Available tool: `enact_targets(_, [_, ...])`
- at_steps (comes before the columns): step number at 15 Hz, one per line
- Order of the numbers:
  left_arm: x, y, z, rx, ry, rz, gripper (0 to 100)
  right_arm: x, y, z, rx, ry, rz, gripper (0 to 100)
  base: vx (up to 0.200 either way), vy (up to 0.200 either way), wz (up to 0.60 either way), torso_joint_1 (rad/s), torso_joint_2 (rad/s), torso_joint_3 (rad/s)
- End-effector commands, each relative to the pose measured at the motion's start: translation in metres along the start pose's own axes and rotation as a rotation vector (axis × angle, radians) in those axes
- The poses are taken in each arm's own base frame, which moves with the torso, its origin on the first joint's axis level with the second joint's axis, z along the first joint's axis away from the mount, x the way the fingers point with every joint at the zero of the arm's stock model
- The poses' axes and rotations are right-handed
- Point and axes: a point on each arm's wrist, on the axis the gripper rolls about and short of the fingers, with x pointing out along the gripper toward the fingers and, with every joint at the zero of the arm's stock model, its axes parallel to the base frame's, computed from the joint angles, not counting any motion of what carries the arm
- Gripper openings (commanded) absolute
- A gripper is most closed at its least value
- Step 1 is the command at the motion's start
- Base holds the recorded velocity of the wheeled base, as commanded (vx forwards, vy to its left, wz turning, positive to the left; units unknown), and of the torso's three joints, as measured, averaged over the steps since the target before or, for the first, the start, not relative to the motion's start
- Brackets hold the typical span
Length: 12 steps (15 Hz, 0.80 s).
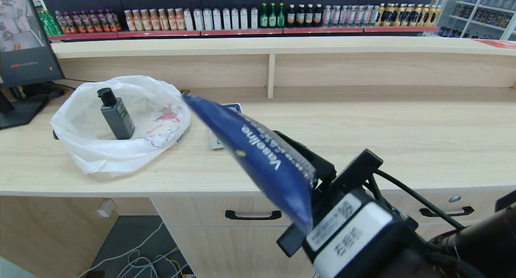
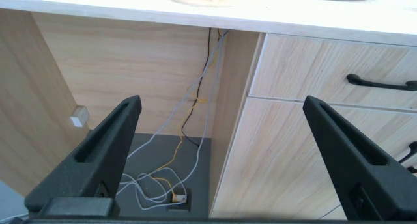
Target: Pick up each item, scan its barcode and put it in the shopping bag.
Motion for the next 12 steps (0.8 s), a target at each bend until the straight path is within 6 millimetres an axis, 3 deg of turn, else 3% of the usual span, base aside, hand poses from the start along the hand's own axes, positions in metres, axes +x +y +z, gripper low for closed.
enact_targets(1, [0.000,0.000,0.000,0.000,0.000,0.001,100,0.004,-0.008,-0.005,0.080,0.013,-0.036,0,0.000,0.000,0.00,0.000,0.00,0.000])
enact_targets(6, [0.000,0.000,0.000,0.000,0.000,0.002,100,0.007,-0.018,-0.017,0.461,0.033,-0.081,0,0.000,0.000,0.00,0.000,0.00,0.000])
enact_targets(10, [0.000,0.000,0.000,0.000,0.000,0.002,100,0.015,-0.066,-0.060,0.591,0.088,-0.294,0,0.000,0.000,0.00,0.000,0.00,0.000])
enact_targets(12, [0.000,0.000,0.000,0.000,0.000,0.002,100,0.014,-0.072,-0.070,0.664,0.101,-0.328,0,0.000,0.000,0.00,0.000,0.00,0.000])
